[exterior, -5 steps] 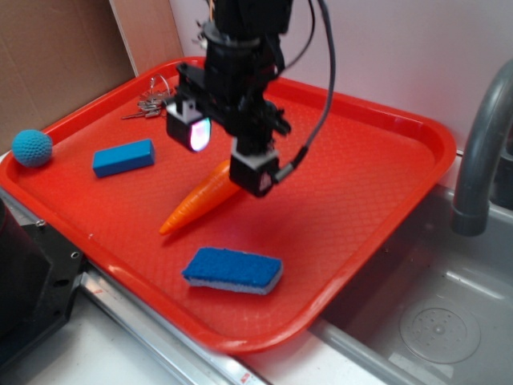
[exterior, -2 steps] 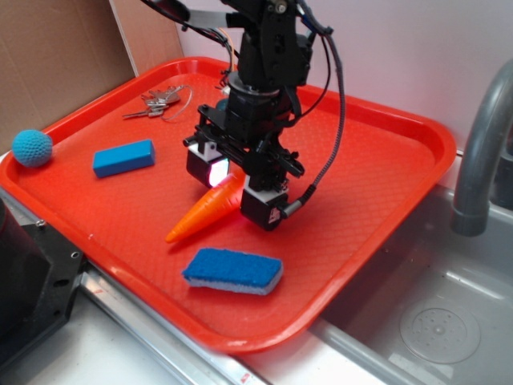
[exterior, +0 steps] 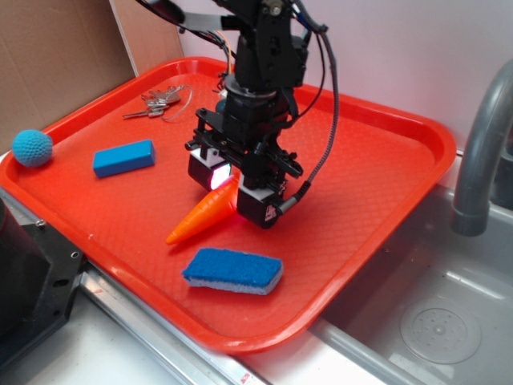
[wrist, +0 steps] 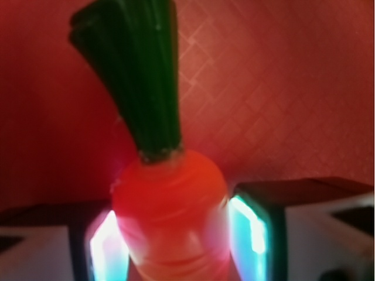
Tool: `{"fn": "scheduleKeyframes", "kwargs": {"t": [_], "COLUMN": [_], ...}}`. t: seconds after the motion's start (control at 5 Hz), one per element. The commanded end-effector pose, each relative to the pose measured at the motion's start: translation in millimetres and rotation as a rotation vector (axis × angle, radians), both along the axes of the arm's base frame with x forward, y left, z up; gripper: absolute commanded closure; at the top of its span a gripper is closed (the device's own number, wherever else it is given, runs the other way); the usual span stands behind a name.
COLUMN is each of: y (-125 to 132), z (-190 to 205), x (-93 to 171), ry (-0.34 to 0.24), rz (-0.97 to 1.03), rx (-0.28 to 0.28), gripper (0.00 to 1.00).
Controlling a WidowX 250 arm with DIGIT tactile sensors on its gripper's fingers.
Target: Grab the carrot.
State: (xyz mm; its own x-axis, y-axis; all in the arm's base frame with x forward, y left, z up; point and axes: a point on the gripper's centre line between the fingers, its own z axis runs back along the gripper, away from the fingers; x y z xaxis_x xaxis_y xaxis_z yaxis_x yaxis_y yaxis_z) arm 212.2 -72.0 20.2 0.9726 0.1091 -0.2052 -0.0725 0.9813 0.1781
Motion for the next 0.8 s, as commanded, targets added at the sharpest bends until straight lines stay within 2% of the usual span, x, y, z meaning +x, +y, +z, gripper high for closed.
{"fn": "scheduleKeyframes", "kwargs": {"t": [0.0, 0.2, 0.4, 0.6], "y": [0.7, 8.5, 15.9, 13.0], "z": [59.6, 109.2, 158.5, 208.8], "x": [-33.7, -52.7, -54.7, -50.7], "ry": [-0.036, -0.07, -0.091, -0.11], "rz": [0.154, 0.119, 0.111, 0.075], "rx": [-0.037, -0.108, -0.146, -0.092], "gripper": [1.0, 1.0, 1.0, 1.0]}}
